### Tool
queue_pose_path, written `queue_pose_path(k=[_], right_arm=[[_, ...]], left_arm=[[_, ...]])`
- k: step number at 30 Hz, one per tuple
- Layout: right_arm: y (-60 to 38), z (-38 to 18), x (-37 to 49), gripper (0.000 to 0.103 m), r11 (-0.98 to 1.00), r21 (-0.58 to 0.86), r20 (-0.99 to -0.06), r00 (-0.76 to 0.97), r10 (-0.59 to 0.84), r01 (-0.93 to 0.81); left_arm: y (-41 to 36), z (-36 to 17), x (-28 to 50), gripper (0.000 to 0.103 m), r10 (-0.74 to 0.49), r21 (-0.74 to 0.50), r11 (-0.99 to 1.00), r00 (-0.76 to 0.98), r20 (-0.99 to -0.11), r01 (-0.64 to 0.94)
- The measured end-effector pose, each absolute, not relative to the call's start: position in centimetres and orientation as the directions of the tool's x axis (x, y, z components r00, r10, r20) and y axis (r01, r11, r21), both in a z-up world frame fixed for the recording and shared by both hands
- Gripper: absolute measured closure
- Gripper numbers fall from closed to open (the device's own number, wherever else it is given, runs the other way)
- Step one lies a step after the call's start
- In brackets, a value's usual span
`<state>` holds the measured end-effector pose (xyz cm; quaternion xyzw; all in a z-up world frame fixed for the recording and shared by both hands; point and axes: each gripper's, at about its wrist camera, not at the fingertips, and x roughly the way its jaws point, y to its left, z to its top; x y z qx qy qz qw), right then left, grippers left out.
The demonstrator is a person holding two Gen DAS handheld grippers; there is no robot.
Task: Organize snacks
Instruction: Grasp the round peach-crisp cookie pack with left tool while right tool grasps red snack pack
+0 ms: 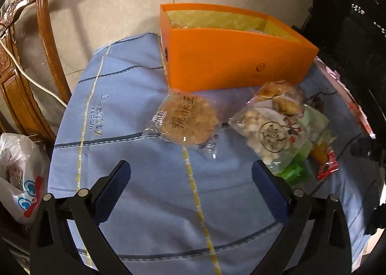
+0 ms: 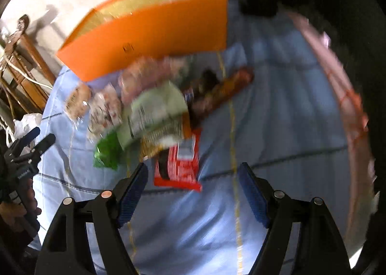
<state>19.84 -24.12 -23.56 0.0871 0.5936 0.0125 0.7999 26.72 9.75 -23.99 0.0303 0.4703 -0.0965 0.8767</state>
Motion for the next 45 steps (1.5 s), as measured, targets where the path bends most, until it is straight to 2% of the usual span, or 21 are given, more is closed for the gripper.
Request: queue_pose_path(k=[11,16,20,21,23,24,26,27,28,30,34,45], right_arm=[[-20.9,-27.0,20.5,0.025,0.996,0.09,-0.965,0.247,0.086,0.003],[-19.5,-28.8,20.7,0.025,0.999,0.028,-0.973,0.229,0.036,-0.04],[-18.7,-29.4,20.9,0.015,0.999,-0.01,-0.964,0.267,0.003,-0.047],[-18.9,-29.5,21.0,0.009,0.999,-0.01,-0.964,0.268,0.0,-0.037],[-19.3,-29.7,20.8,0.006,1.0,0.011,-0.962,0.272,0.016,-0.017],[-19.1,-29.6,20.7,0.007,1.0,0.005,-0.962,0.274,0.013,-0.03],[-19.0,-29.2,20.4,0.02,0.999,0.012,-0.959,0.283,0.024,-0.043],[-18.8,-28.8,20.3,0.037,0.998,0.003,-0.956,0.294,0.02,-0.059],[-18.3,-28.4,20.2,0.054,0.997,0.012,-0.954,0.297,0.035,-0.079],[-18.2,-28.0,19.9,0.056,0.997,0.02,-0.956,0.289,0.042,-0.08],[-19.1,-27.2,19.2,0.06,0.997,0.056,-0.956,0.285,0.071,-0.061],[-21.2,-23.6,16.7,0.06,0.995,0.101,-0.931,0.349,0.103,-0.026]], left_arm=[[8.4,-26.0,33.4,0.004,-0.075,0.045,0.978,0.539,-0.839,0.205],[6.6,-28.0,36.1,0.004,-0.046,0.13,0.948,0.526,-0.849,0.292],[5.7,-29.9,37.1,0.004,-0.043,0.154,0.924,0.496,-0.867,0.35],[5.9,-30.0,37.3,0.004,-0.053,0.139,0.931,0.501,-0.864,0.339],[6.6,-30.6,37.6,0.004,-0.087,0.079,0.946,0.484,-0.871,0.313],[6.7,-30.8,37.5,0.004,-0.093,0.067,0.951,0.483,-0.871,0.302],[6.3,-30.9,37.2,0.005,-0.068,0.102,0.948,0.504,-0.861,0.302],[5.8,-30.8,36.8,0.009,-0.054,0.13,0.941,0.52,-0.853,0.311],[5.3,-30.7,36.4,0.017,-0.049,0.147,0.935,0.528,-0.848,0.322],[4.7,-30.7,35.9,0.024,-0.038,0.166,0.931,0.535,-0.844,0.326],[4.6,-30.8,35.4,0.025,-0.028,0.157,0.935,0.508,-0.861,0.318],[6.8,-28.4,33.4,0.025,0.023,0.172,0.95,0.494,-0.869,0.259]])
